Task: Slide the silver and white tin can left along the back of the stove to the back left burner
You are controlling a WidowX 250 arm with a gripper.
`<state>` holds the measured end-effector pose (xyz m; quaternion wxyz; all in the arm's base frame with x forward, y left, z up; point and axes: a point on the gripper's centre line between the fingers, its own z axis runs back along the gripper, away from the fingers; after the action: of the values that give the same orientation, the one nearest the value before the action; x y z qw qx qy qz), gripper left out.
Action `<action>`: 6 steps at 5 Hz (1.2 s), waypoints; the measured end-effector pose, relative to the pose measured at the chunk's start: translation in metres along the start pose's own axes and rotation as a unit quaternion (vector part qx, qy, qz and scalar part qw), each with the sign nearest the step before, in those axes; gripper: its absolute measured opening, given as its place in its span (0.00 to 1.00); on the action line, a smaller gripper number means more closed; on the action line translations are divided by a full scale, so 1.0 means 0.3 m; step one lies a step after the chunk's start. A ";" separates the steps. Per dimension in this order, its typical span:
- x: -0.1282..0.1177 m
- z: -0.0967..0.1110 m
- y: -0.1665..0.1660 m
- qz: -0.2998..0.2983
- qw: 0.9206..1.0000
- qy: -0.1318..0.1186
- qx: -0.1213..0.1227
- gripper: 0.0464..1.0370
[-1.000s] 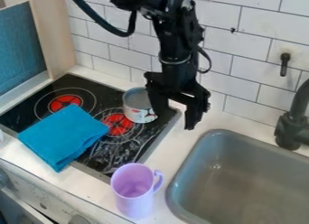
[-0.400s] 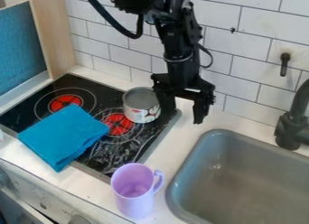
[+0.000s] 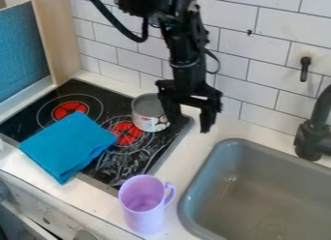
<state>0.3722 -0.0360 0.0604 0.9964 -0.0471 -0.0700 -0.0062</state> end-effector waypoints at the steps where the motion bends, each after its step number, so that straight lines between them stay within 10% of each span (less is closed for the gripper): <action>1: 0.014 0.001 0.067 0.024 1.000 -0.012 0.010 0.97; 6: -0.042 0.034 0.559 0.181 0.979 -0.049 0.074 0.97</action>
<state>0.3615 0.1319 0.0531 0.9772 0.0151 -0.1092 0.1815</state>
